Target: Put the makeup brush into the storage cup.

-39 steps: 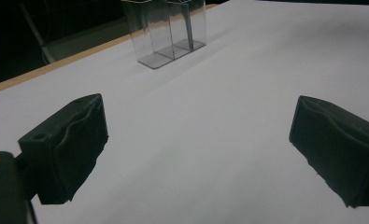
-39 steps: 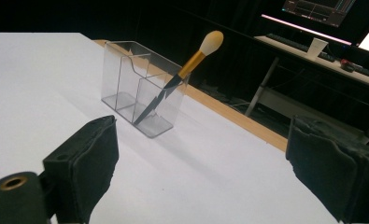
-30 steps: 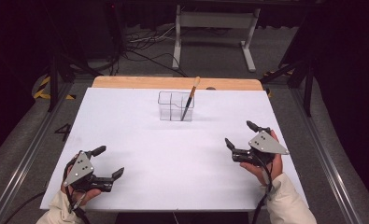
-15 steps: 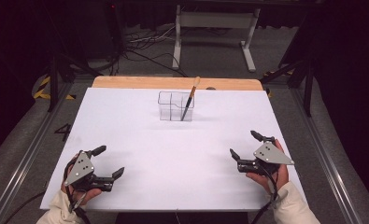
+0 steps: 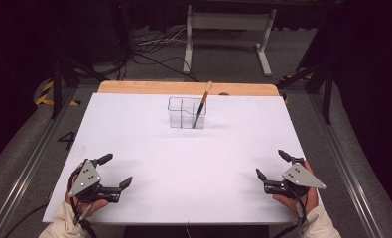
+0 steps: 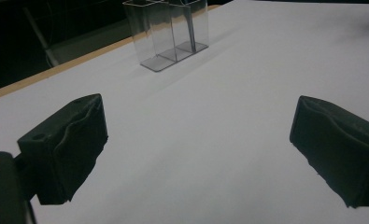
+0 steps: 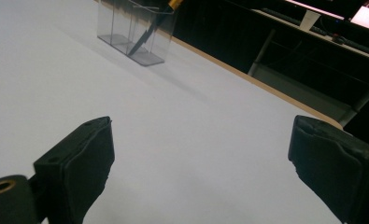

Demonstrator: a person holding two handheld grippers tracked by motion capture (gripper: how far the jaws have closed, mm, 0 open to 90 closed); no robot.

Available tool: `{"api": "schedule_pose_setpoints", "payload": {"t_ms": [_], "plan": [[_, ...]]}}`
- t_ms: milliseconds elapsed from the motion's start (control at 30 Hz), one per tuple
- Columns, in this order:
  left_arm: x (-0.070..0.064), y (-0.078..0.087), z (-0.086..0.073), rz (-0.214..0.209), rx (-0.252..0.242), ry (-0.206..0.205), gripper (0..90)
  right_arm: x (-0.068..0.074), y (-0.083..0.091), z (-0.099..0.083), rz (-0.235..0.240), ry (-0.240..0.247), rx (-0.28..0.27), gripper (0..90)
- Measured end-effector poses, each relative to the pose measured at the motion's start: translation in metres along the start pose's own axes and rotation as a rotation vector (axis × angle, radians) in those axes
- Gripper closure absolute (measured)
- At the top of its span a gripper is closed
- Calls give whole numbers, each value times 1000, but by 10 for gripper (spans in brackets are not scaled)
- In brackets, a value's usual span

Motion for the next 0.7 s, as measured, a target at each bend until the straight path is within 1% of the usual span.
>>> {"api": "schedule_pose_setpoints", "payload": {"t_ms": [267, 400, 533, 600, 633, 700], "plan": [[0, -2, 1, -1, -1, -8, 50, -4, 7, -10, -22, -25, 22, 77], [-1, -1, 1, -2, -3, -4, 50, -4, 7, -10, -18, -32, 21, 70], [-1, -1, 1, -8, 3, -15, 50, -4, 7, -10, -17, -35, 24, 63], [-1, 1, 1, -6, -12, -9, 49, -2, 6, -9, -18, -30, 28, 63], [-1, 1, 1, -6, -12, -9, 50, -1, 5, -8, -16, -24, 26, 63], [-2, 2, 2, -8, -15, -6, 49, 0, 6, -7, -15, -27, 26, 63]]}}
Point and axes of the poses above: each handheld gripper's, and its own axes: y roughly backward along the jaws, z roughly out of its top, x roughly to its left, the point moved 2 cm from there along -y, roughly forward along the jaws, and after that the axes turned 8 degrees about z, right-handed, at the moved point
